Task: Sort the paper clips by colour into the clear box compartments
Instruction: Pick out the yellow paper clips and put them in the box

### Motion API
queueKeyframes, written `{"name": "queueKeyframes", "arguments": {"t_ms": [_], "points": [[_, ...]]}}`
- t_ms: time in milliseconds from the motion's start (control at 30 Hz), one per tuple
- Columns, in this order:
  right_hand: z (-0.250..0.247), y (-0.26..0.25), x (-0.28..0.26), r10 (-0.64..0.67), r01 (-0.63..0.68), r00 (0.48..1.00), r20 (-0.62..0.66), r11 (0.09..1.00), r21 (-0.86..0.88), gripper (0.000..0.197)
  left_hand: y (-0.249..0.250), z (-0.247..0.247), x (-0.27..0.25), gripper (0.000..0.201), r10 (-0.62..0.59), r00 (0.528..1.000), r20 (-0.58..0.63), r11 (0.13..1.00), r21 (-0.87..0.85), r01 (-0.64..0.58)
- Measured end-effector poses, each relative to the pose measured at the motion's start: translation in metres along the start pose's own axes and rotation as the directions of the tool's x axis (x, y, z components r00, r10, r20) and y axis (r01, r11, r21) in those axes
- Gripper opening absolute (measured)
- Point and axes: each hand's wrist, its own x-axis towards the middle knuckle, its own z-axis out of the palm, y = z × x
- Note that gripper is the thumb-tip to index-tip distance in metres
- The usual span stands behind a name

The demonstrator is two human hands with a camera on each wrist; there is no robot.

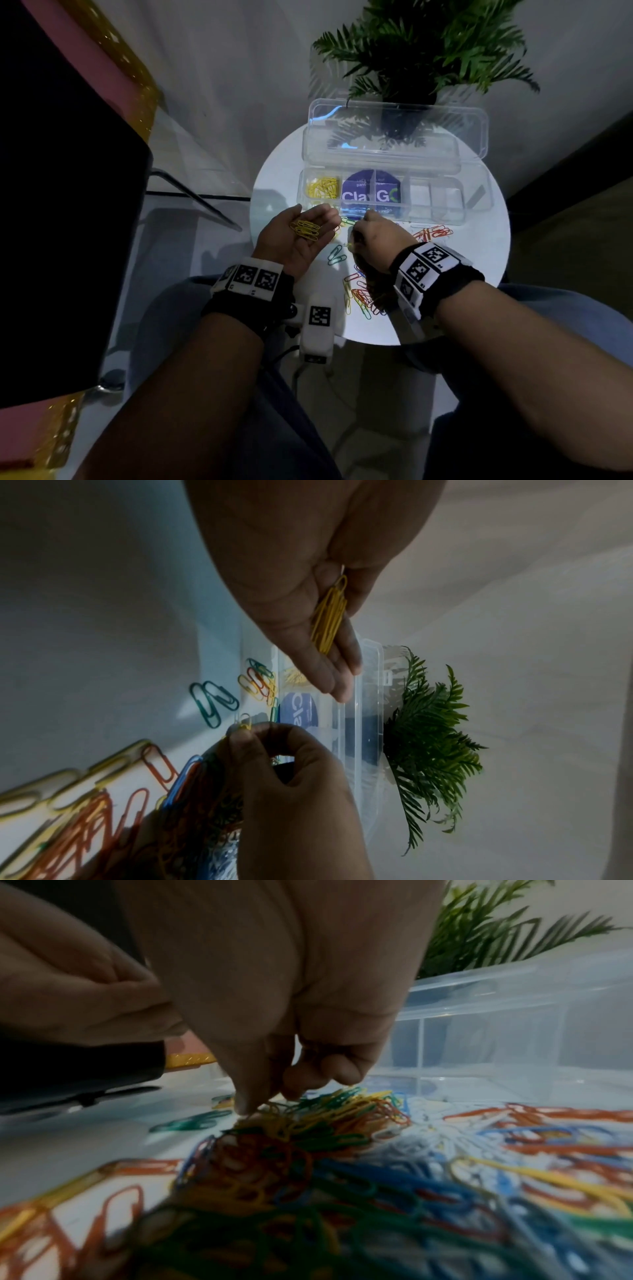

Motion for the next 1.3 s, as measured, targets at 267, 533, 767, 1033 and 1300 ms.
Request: {"name": "queueKeyframes", "arguments": {"t_ms": [267, 533, 767, 1033, 1300], "points": [[-0.035, -0.008, -0.017, -0.031, 0.166, 0.959, -0.282, 0.867, 0.47, 0.012, -0.002, 0.001, 0.001, 0.065, 0.002, 0.999, -0.054, 1.0, -0.011, -0.003], [-0.047, -0.051, -0.011, -0.226, 0.273, 0.957, -0.183, 0.914, 0.3, 0.019, -0.008, 0.005, 0.0, 0.028, 0.057, 0.996, -0.069, 0.998, -0.016, -0.058], [-0.039, -0.028, -0.013, -0.02, 0.208, 0.922, -0.388, 0.868, 0.45, 0.012, 0.0, -0.002, -0.001, 0.06, 0.043, 0.996, -0.081, 0.997, -0.064, -0.048], [-0.006, -0.013, -0.002, -0.049, 0.055, 0.994, -0.1, 0.996, 0.065, 0.029, 0.011, -0.018, -0.003, 0.063, 0.085, 0.985, -0.153, 0.995, -0.046, -0.093], [0.001, -0.008, 0.002, -0.019, 0.017, 0.998, -0.066, 1.0, -0.025, 0.025, 0.01, -0.014, -0.006, 0.049, 0.071, 0.984, -0.163, 0.997, -0.018, -0.075]]}}
